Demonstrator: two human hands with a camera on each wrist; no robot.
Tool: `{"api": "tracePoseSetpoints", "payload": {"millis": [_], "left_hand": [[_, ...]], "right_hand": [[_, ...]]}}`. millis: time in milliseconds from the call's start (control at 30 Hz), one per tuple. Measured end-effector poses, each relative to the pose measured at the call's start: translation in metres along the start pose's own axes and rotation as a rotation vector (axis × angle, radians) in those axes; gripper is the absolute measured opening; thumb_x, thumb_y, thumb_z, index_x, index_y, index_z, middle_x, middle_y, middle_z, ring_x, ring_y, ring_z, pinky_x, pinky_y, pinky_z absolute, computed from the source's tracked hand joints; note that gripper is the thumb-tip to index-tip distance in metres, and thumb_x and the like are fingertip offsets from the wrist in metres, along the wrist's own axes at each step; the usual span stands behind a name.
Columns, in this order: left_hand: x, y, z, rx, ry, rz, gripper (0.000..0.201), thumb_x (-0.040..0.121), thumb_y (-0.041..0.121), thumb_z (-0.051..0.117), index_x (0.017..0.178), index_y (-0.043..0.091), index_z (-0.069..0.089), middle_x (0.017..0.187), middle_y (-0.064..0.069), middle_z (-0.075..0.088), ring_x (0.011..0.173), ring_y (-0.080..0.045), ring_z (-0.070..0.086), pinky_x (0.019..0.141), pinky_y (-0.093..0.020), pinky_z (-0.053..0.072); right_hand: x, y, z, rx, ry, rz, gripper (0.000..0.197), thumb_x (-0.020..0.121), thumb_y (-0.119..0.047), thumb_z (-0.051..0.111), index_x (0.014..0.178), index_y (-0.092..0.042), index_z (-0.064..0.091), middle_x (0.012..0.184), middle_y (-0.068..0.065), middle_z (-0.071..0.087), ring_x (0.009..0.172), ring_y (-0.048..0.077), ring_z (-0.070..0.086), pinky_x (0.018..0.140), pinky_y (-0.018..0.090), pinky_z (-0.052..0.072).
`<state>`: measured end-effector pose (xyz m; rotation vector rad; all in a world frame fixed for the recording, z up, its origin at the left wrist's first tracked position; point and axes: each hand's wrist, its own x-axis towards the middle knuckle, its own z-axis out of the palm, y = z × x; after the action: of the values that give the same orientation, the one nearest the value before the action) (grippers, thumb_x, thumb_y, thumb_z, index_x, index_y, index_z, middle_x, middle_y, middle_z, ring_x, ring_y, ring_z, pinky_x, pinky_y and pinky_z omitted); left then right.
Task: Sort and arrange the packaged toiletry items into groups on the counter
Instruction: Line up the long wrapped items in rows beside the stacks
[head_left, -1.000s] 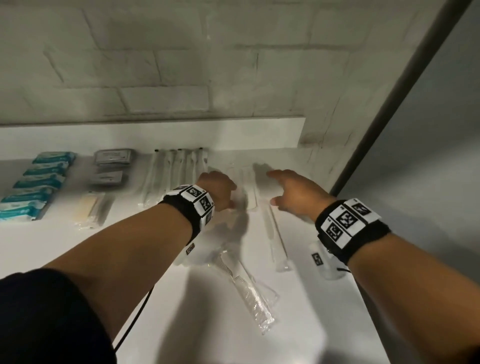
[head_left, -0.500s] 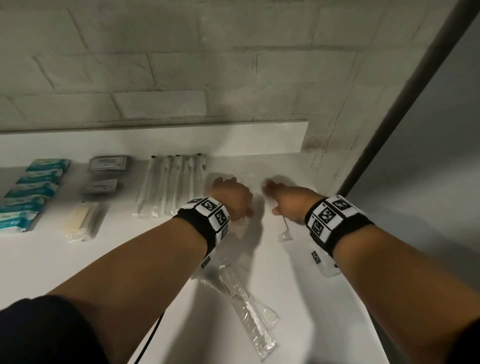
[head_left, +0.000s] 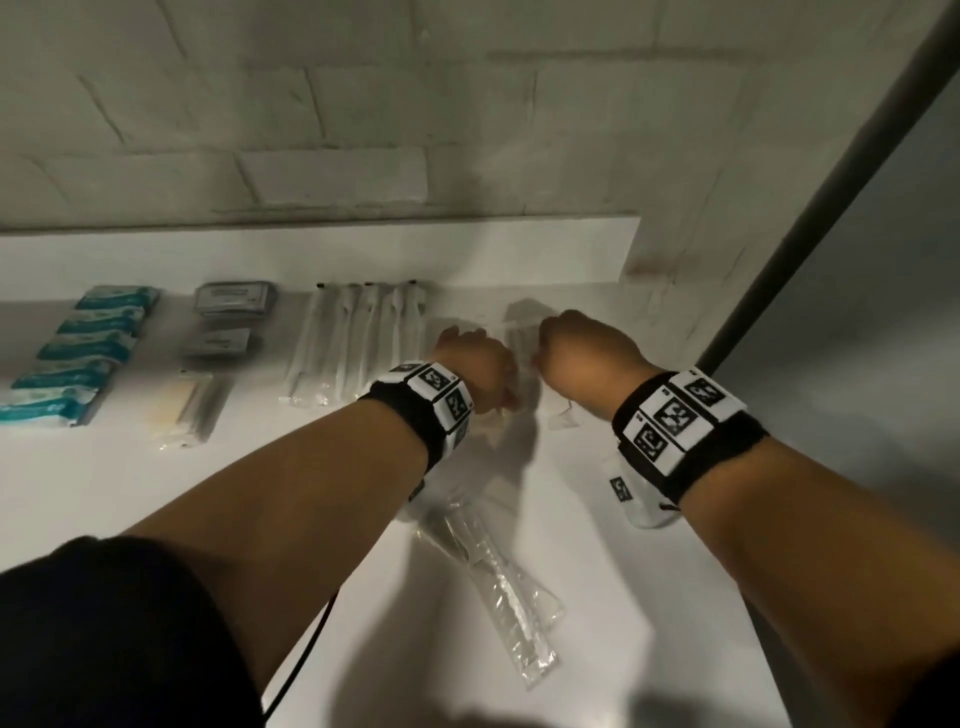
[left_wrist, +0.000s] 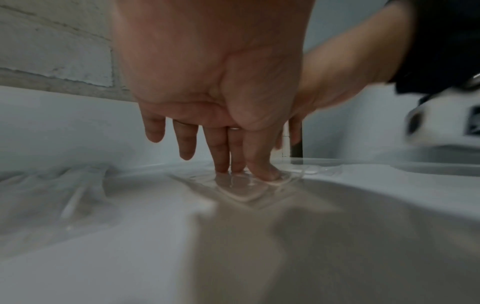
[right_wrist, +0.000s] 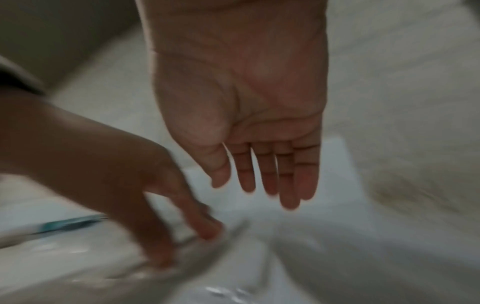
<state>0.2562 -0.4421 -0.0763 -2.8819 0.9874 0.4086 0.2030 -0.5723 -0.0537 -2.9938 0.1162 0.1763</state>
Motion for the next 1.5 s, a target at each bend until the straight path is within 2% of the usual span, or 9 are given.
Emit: {"api": "tracePoseSetpoints", "payload": {"millis": [133,267,433,600,900,1033,1200,1400,1500], "left_hand": [[-0.001,-0.002,-0.002,0.099,0.010,0.046,0.033,0.090,0.038,0.053,0.120,0.029,0.062,0.131,-0.003,0.058,0.124,-0.024,0.050,0.105,-0.039,0.031],[0.003,-0.005,0.002,0.039,0.003,0.011,0.062,0.078,0.063,0.060,0.134,0.037,0.053,0.144,0.011,0.048,0.134,-0.015,0.040,0.113,-0.038,0.024],[0.003,-0.005,0.003,-0.006,0.003,-0.019,0.068,0.076,0.064,0.063,0.136,0.036,0.049,0.148,0.012,0.043,0.138,-0.013,0.035,0.115,-0.034,0.021],[0.002,-0.009,0.006,-0.150,0.004,-0.053,0.060,0.077,0.052,0.069,0.132,0.035,0.055,0.146,0.011,0.044,0.135,-0.013,0.039,0.115,-0.029,0.026],[0.003,-0.011,0.002,-0.244,0.056,-0.058,0.042,0.081,0.039,0.070,0.122,0.034,0.065,0.138,0.014,0.054,0.127,-0.010,0.049,0.109,-0.026,0.035],[-0.002,-0.011,-0.002,-0.171,0.067,-0.022,0.034,0.086,0.039,0.061,0.120,0.033,0.065,0.131,0.004,0.060,0.118,-0.021,0.057,0.101,-0.035,0.045],[0.003,-0.009,0.000,-0.197,0.102,-0.031,0.031,0.085,0.036,0.063,0.115,0.033,0.069,0.132,0.011,0.059,0.122,-0.013,0.053,0.104,-0.024,0.038],[0.009,-0.001,-0.006,-0.113,0.243,0.030,0.027,0.084,0.038,0.062,0.108,0.030,0.072,0.123,0.006,0.063,0.115,-0.016,0.056,0.099,-0.032,0.042],[0.013,0.014,-0.006,-0.058,0.196,0.046,0.036,0.088,0.044,0.056,0.120,0.031,0.065,0.134,0.005,0.057,0.130,-0.020,0.044,0.109,-0.037,0.032]], "right_hand": [[-0.064,-0.057,-0.010,-0.016,-0.270,-0.189,0.028,0.088,-0.043,0.057,0.089,-0.016,0.062,0.074,-0.001,0.055,0.076,0.023,0.057,0.061,0.029,0.043],[-0.092,-0.083,0.004,-0.078,-0.503,-0.235,0.061,0.082,-0.061,0.059,0.121,-0.015,0.052,0.093,0.001,0.061,0.079,0.019,0.054,0.066,0.029,0.041],[-0.092,-0.088,0.029,-0.004,-0.457,-0.125,0.087,0.088,-0.021,0.062,0.151,-0.005,0.005,0.114,0.015,0.062,0.087,0.028,0.061,0.068,0.036,0.051],[-0.091,-0.067,0.027,0.118,-0.362,-0.039,0.057,0.079,-0.026,0.066,0.128,-0.009,0.043,0.110,0.010,0.058,0.087,0.024,0.057,0.065,0.032,0.045],[-0.093,-0.052,0.015,0.108,-0.483,-0.148,0.022,0.084,-0.022,0.065,0.102,-0.009,0.062,0.086,0.003,0.058,0.079,0.022,0.056,0.063,0.027,0.042],[-0.083,-0.023,-0.032,0.253,-0.266,-0.115,0.007,0.084,-0.014,0.063,0.077,-0.016,0.062,0.072,-0.002,0.053,0.073,0.018,0.052,0.053,0.021,0.037],[-0.050,0.029,-0.058,0.249,0.351,-0.047,0.008,0.086,-0.011,0.058,0.084,-0.008,0.065,0.086,0.009,0.063,0.082,0.029,0.061,0.069,0.035,0.048],[-0.048,0.070,-0.015,0.069,-0.160,0.032,0.042,0.086,0.002,0.053,0.119,-0.021,0.065,0.124,0.001,0.063,0.107,0.023,0.060,0.081,0.024,0.045],[-0.043,0.075,-0.010,0.069,-0.169,0.053,0.047,0.091,-0.002,0.046,0.131,-0.024,0.058,0.134,0.003,0.058,0.117,0.026,0.056,0.093,0.027,0.044]]}}
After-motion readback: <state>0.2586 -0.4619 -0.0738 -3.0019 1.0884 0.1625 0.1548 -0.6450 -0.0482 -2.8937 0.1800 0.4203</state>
